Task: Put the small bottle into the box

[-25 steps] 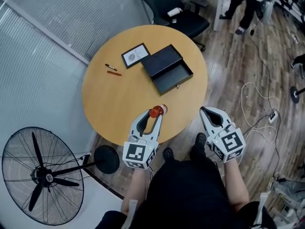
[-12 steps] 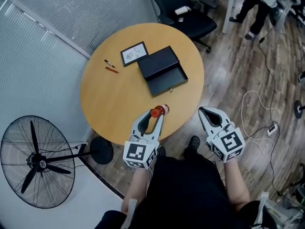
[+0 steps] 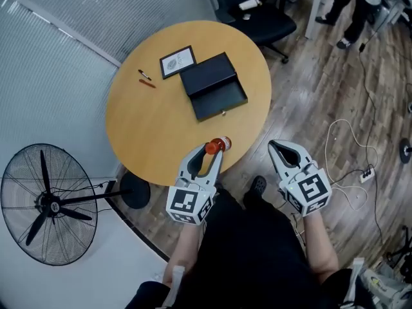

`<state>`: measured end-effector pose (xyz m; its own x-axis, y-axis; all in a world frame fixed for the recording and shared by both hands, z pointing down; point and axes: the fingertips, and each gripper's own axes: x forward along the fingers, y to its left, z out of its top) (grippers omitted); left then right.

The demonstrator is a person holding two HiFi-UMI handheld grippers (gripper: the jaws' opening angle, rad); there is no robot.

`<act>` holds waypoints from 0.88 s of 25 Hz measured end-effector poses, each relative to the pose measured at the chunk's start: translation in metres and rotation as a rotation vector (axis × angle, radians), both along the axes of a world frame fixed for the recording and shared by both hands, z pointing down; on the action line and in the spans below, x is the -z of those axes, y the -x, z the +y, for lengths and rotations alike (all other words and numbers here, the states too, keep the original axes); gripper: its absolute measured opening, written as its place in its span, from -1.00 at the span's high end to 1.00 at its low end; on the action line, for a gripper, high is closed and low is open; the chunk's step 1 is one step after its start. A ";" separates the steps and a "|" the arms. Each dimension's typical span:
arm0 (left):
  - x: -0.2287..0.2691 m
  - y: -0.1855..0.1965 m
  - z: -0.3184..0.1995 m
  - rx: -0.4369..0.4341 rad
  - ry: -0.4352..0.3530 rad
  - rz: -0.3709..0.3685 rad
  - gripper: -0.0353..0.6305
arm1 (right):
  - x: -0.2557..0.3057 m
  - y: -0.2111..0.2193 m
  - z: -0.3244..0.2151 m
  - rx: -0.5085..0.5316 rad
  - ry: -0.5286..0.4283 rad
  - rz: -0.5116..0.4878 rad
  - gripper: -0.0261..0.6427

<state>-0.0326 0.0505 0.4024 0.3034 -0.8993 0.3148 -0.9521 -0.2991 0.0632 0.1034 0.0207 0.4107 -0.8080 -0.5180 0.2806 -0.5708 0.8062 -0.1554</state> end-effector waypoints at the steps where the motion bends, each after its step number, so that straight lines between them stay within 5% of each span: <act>1: 0.000 -0.002 0.001 0.001 0.004 0.000 0.50 | -0.001 -0.002 0.001 0.000 0.006 0.000 0.89; 22: -0.013 -0.007 -0.033 -0.024 0.025 0.000 0.50 | -0.013 -0.013 -0.026 -0.038 0.043 0.020 0.89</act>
